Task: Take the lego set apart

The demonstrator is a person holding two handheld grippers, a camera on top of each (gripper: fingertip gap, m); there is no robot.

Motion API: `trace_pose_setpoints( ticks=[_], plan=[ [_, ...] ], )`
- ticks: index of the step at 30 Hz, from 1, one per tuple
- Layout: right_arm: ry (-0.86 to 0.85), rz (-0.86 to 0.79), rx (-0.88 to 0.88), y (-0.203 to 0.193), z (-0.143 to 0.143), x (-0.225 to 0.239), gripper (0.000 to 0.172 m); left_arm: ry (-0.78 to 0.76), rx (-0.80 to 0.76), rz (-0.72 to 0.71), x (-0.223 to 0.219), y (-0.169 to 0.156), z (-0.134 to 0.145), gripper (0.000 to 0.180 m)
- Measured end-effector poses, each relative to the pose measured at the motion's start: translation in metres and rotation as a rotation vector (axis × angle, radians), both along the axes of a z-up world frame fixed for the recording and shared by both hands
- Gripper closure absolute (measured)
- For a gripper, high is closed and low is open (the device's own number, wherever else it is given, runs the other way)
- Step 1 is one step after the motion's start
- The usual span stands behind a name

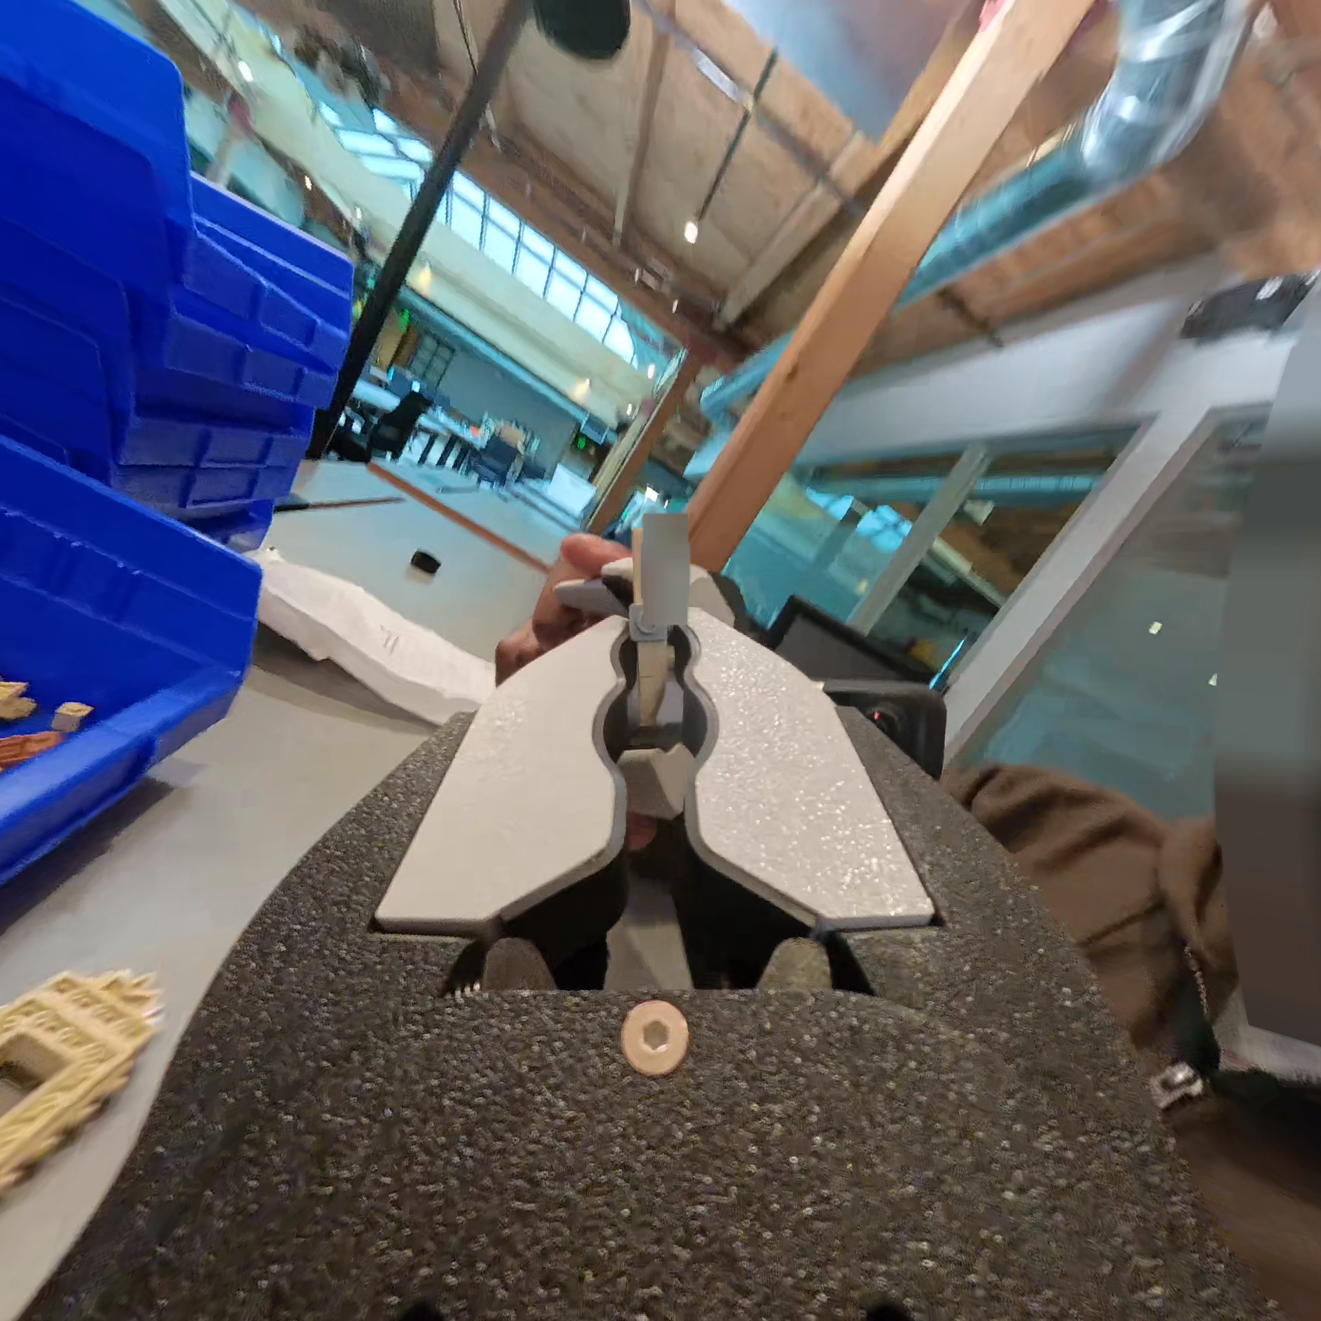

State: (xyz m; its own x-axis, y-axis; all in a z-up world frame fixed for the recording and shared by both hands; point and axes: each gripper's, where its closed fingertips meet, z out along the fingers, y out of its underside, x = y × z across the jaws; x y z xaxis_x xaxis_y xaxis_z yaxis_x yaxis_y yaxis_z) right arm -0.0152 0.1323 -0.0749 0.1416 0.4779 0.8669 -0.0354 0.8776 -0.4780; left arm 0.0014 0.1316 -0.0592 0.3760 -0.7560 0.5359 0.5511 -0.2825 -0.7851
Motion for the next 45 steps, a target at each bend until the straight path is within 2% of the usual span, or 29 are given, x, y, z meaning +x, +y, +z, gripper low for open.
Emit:
trace_pose_setpoints(
  ticks=[3, 7, 11, 24, 34, 36, 39, 45],
  plan=[
    [0.044, -0.036, -0.051, -0.005, 0.004, 0.004, 0.134, -0.147, -0.016, 0.050, 0.004, -0.008, -0.004, 0.171],
    [0.004, -0.010, -0.112, -0.019, -0.009, 0.008, 0.135, -0.341, -0.022, 0.130, -0.004, -0.014, -0.013, 0.171],
    [0.010, -0.053, -0.100, -0.028, -0.013, 0.012, 0.135, -0.428, -0.067, 0.118, -0.001, -0.008, -0.023, 0.171],
    [0.013, -0.096, -0.165, -0.024, -0.019, 0.010, 0.131, -0.459, -0.016, 0.071, 0.014, -0.013, -0.024, 0.171],
    [0.028, -0.117, -0.144, -0.024, -0.021, 0.013, 0.149, -0.422, 0.001, 0.107, 0.014, -0.013, -0.026, 0.171],
    [0.039, -0.123, -0.156, -0.024, -0.021, 0.015, 0.162, -0.407, -0.005, 0.118, 0.014, -0.012, -0.028, 0.170],
    [0.072, -0.125, -0.209, -0.023, -0.024, 0.019, 0.162, -0.367, -0.015, 0.127, 0.018, -0.011, -0.030, 0.169],
    [0.089, -0.151, -0.192, -0.023, -0.027, 0.024, 0.162, -0.269, -0.004, 0.165, 0.023, -0.010, -0.034, 0.170]
  ],
)
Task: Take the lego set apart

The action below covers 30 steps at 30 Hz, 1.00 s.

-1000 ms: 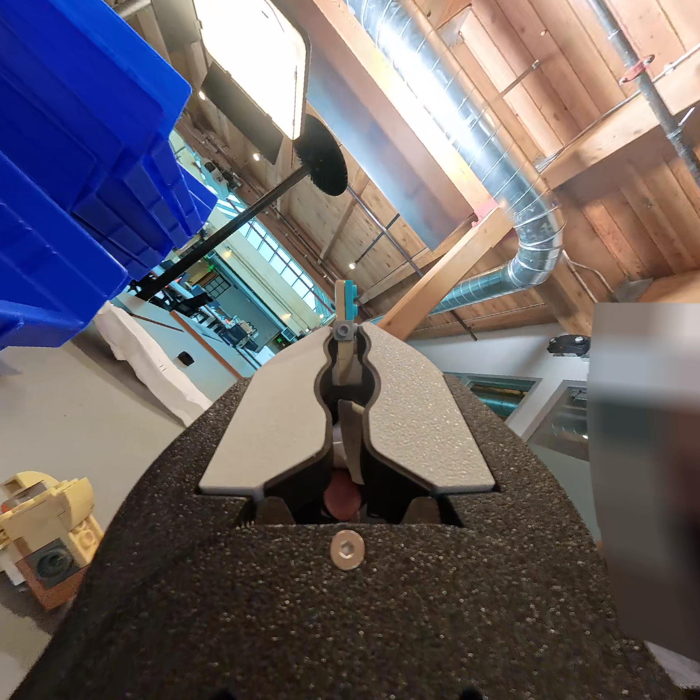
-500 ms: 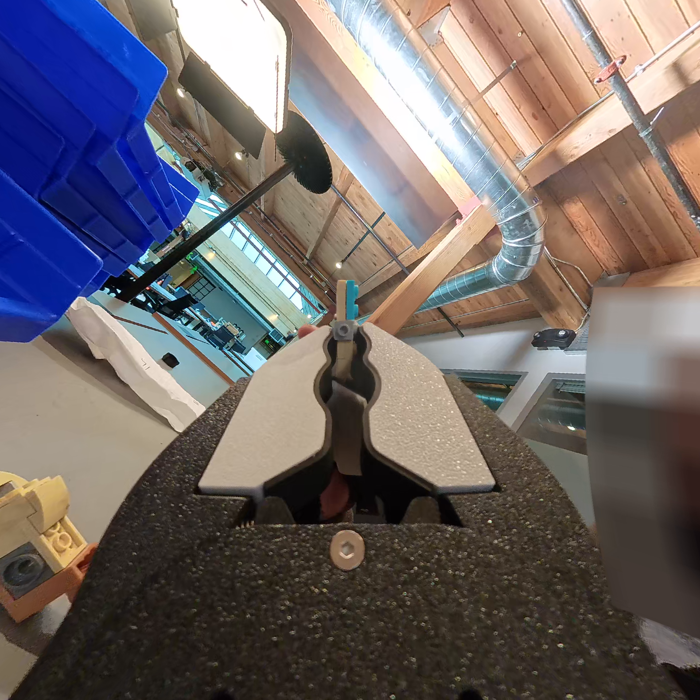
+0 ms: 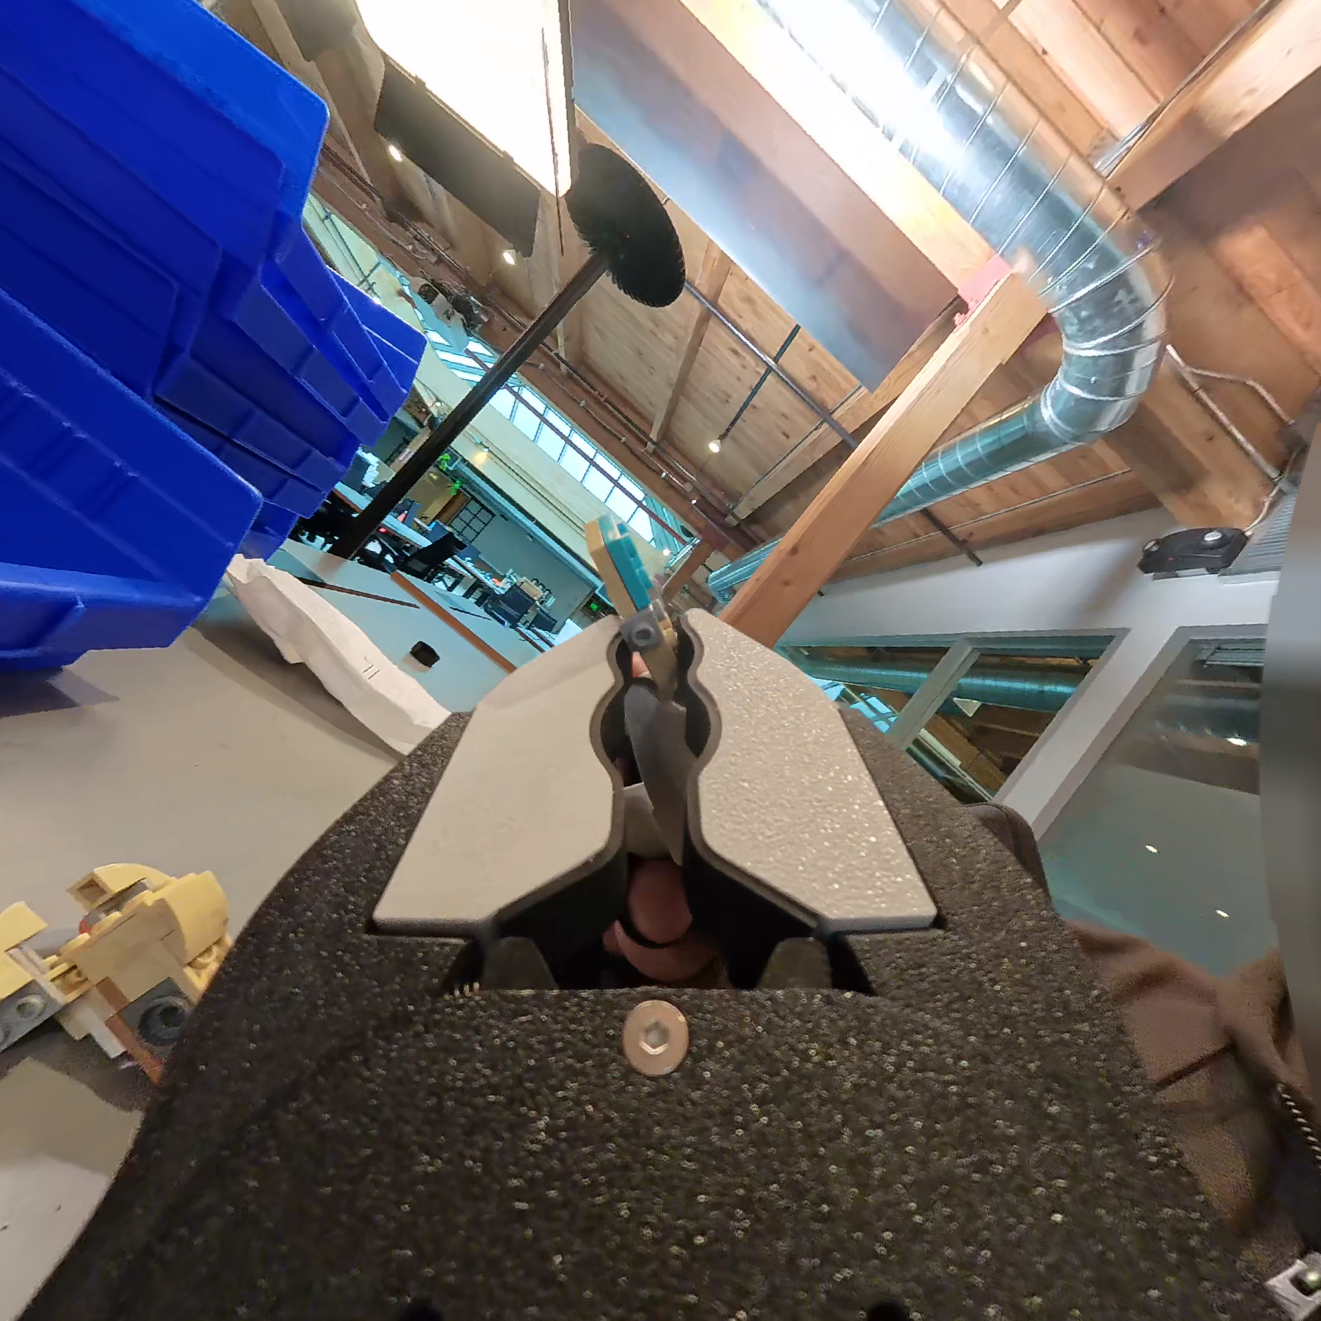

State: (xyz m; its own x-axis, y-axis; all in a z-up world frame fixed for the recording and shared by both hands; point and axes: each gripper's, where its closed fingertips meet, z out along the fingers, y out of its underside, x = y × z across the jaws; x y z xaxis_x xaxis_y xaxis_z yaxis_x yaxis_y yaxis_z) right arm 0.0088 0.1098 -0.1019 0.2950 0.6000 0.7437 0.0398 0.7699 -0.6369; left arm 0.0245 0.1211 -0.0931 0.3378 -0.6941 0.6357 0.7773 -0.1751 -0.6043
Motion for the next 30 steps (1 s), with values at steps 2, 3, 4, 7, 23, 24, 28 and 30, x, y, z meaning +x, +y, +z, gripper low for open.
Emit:
trace_pose_setpoints(
  ticks=[2, 3, 4, 7, 23, 24, 28, 30],
  plan=[
    [-0.001, -0.011, 0.013, 0.000, -0.001, 0.000, 0.162, 0.010, -0.001, 0.008, -0.001, 0.000, 0.000, 0.170],
    [-0.002, -0.014, 0.018, 0.000, -0.001, 0.000, 0.162, 0.017, -0.001, 0.013, -0.001, 0.000, -0.001, 0.170],
    [-0.002, -0.016, 0.023, 0.000, -0.001, 0.000, 0.162, 0.027, 0.000, 0.019, 0.000, 0.000, -0.001, 0.170],
    [0.004, -0.015, 0.048, -0.002, -0.001, 0.001, 0.161, 0.076, 0.016, 0.040, 0.001, -0.001, 0.000, 0.171],
    [-0.061, 0.052, -0.070, 0.022, 0.005, 0.013, 0.158, 0.100, -0.106, 0.173, -0.069, 0.034, 0.031, 0.172],
    [-0.061, 0.041, -0.070, 0.027, 0.007, 0.015, 0.158, 0.178, -0.140, 0.192, -0.077, 0.046, 0.036, 0.172],
    [-0.057, 0.026, -0.119, 0.041, 0.005, 0.021, 0.158, 0.731, -0.339, 0.225, -0.108, 0.103, 0.023, 0.172],
    [-0.063, 0.018, -0.139, 0.045, 0.001, 0.023, 0.158, 0.993, -0.462, 0.187, -0.125, 0.124, 0.003, 0.172]
  ],
)
